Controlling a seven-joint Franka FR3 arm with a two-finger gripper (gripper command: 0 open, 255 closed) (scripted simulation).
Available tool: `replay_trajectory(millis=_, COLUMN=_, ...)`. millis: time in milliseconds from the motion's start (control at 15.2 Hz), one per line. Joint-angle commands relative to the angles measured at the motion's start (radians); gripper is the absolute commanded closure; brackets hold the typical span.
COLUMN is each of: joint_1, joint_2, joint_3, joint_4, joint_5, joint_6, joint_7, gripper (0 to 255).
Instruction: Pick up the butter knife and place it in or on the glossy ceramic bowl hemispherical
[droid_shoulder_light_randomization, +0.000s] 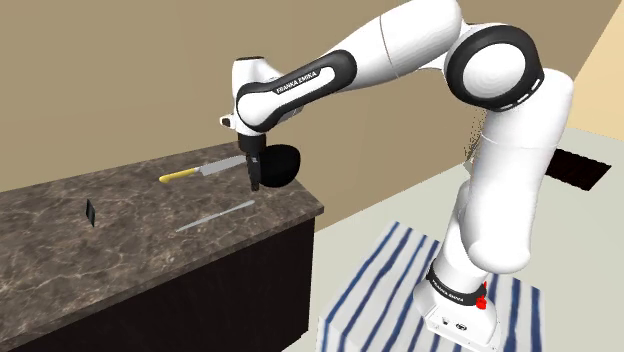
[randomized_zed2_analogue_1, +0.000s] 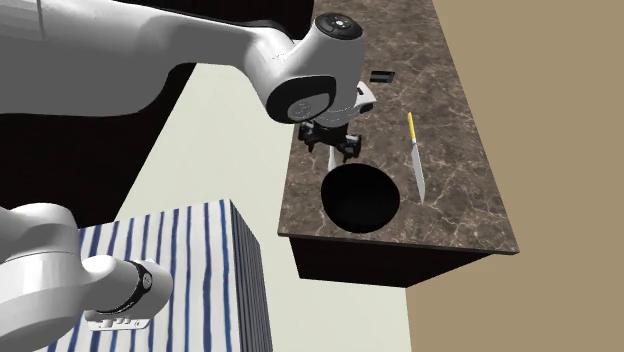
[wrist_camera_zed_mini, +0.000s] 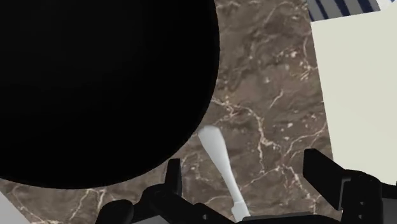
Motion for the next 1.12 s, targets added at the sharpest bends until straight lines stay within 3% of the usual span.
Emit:
replay_trajectory(millis=0, joint_1=0.013, joint_2=0.054, joint_3=0.016, joint_4=0.046, joint_5=-0.006, joint_6=0.017, joint_7=-0.04, gripper=0)
replay_trajectory(millis=528, joint_1=0.071, joint_2=0.271, joint_3=0.08, joint_4=0.249, joint_5=-0.052, joint_6=0.068, joint_7=-0.175, gripper=0)
replay_trajectory(millis=1056, joint_1=0.075, joint_2=0.326, joint_3=0.079, joint_4=0.228, joint_5=-0.055, joint_6=0.145, joint_7=-0.172, gripper=0)
